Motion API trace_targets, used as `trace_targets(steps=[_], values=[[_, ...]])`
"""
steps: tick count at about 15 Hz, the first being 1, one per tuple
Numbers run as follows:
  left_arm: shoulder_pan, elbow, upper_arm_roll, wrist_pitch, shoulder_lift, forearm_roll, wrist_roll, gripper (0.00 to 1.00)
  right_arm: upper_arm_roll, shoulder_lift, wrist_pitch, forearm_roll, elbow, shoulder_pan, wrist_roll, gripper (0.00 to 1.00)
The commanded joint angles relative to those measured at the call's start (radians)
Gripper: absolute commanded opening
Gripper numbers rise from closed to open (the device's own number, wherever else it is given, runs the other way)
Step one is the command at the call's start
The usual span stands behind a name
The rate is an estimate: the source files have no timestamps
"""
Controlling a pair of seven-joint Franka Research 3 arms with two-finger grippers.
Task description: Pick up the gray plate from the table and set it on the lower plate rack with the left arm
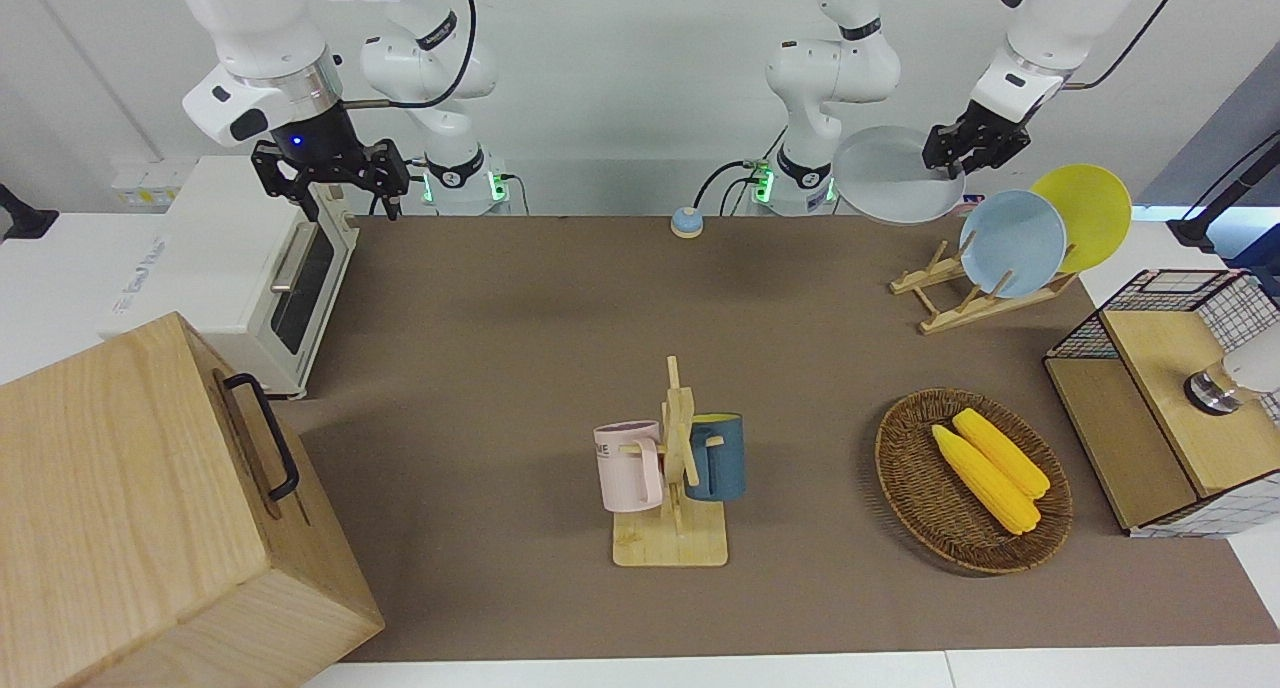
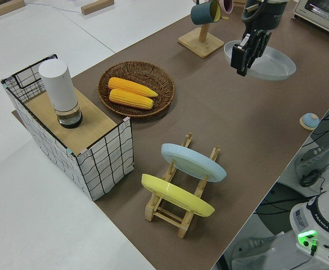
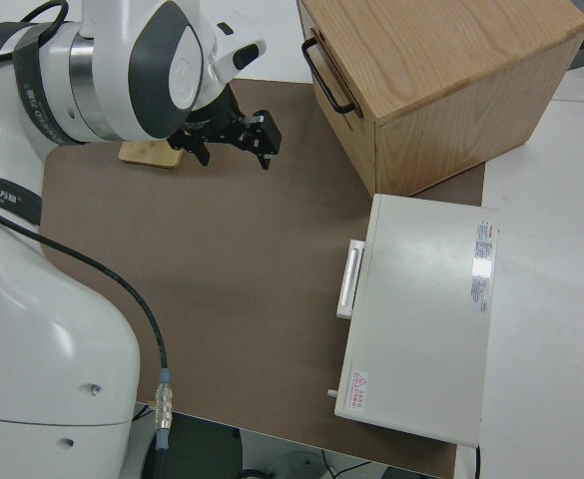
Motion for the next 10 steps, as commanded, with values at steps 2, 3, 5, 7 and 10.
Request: trace_targets(steps=[2,3,5,7,10], values=[[-0.004,0.028,-0.036,-0.057,0.014,0.153,-0.101,0.00,-0.006,0.000,-0.001,0.003,0.006,0.007,0.004,0.983],[-0.006,0.027,-0.054,-0.073,0.021,0.185,-0.136,0.00,-0.006,0.000,-0.001,0.003,0.006,0.007,0.004,0.983],[-0.007,0.022,-0.103,-0.109,0.030,0.260,-0.211,0.00,-0.006,0.000,-0.001,0.003,0.006,0.007,0.004,0.983],[-0.009,0.013,-0.151,-0.149,0.045,0.323,-0.288,0.00,-0.006,0.000,-0.001,0.003,0.006,0.007,0.002,0.983],[-0.009,0.002,-0.198,-0.198,0.071,0.399,-0.371,0.00,-0.006,0.000,-0.002,0.003,0.006,0.007,0.004,0.983]])
